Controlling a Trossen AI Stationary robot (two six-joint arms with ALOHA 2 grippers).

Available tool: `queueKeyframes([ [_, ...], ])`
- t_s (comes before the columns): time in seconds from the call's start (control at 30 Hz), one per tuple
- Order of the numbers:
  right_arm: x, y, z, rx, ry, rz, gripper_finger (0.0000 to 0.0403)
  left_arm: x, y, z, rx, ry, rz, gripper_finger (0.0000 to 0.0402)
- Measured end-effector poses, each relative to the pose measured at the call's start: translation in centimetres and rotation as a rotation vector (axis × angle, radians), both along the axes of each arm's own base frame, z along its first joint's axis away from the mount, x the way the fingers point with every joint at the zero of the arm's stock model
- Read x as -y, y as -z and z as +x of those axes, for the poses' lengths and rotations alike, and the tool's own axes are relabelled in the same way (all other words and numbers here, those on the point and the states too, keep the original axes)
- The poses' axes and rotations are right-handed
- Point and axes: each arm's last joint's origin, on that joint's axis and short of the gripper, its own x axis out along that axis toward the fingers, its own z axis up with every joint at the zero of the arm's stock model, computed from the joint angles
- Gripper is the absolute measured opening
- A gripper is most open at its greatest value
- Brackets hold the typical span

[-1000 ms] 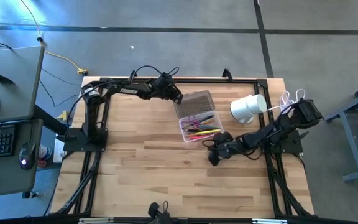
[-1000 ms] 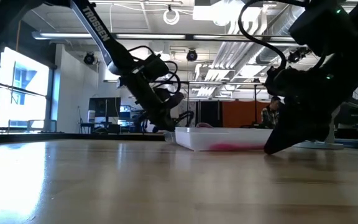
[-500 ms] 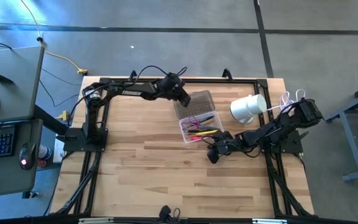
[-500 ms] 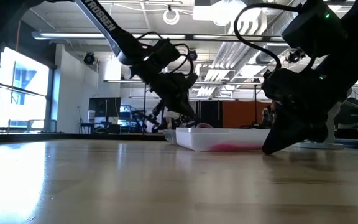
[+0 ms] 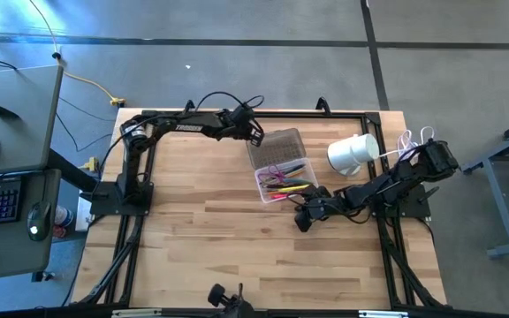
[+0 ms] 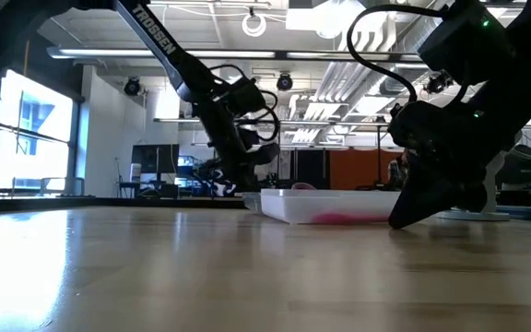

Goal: Pick & place school supplies into a supply box
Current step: Close the gray supply box

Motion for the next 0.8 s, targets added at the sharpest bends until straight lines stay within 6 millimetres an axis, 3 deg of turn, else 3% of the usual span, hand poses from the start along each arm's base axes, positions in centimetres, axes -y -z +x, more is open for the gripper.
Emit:
queueKeyframes([
  [0.17, 0.0, 0.0, 0.0, 0.004, 0.010, 0.013, 0.0000, -0.3, 2.2, 0.5, 0.033, 0.065, -0.098, 0.0019],
  [0.8, 0.0, 0.0, 0.1, 0.015, 0.044, 0.046, 0.0000, 0.3, 2.2, 0.7, 0.028, 0.150, -0.150, 0.0014],
])
